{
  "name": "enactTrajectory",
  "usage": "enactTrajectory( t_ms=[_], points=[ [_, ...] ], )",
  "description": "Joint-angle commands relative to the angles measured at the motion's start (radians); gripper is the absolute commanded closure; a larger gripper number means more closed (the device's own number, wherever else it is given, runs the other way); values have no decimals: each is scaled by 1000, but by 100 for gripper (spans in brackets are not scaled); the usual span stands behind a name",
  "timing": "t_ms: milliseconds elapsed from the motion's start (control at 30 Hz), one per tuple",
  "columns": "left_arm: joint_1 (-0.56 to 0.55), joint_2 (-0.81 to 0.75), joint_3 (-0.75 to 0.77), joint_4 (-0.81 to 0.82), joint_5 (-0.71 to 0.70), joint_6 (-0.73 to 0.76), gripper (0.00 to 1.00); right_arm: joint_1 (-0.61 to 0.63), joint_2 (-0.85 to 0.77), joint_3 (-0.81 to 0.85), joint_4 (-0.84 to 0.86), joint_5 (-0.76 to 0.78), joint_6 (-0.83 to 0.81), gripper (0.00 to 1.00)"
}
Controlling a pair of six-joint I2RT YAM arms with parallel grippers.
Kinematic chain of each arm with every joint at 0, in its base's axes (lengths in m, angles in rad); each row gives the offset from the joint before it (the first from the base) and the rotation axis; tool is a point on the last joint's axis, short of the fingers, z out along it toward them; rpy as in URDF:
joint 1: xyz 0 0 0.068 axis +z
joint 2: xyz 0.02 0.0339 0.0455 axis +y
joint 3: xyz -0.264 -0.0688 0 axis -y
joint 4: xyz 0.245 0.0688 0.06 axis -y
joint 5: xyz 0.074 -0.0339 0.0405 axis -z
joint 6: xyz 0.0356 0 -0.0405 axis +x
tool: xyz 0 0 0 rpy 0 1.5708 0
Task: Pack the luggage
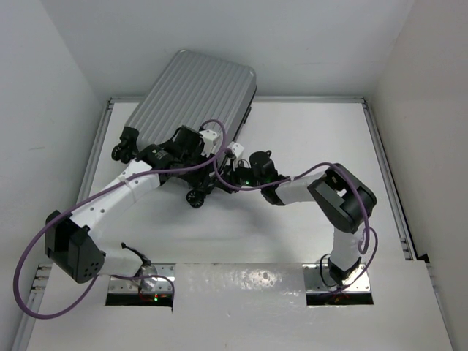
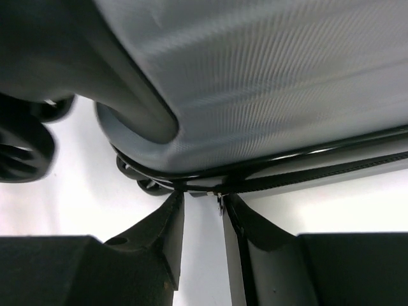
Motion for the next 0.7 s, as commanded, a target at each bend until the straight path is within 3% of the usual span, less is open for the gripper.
enactTrajectory(
  t_ms=[0,133,367,667],
  points=[
    [-11,21,-52,9,52,17,58,3,22,61,84,53,-3,70],
    [-11,22,-53,18,49,15,62,0,23,52,132,84,1,78],
    [-11,22,-50,22,49,18,63,-19,-24,31,188,96,-6,74],
    [-11,24,-53,32,46,23,65,-20,-27,75,187,62,4,83]
  ],
)
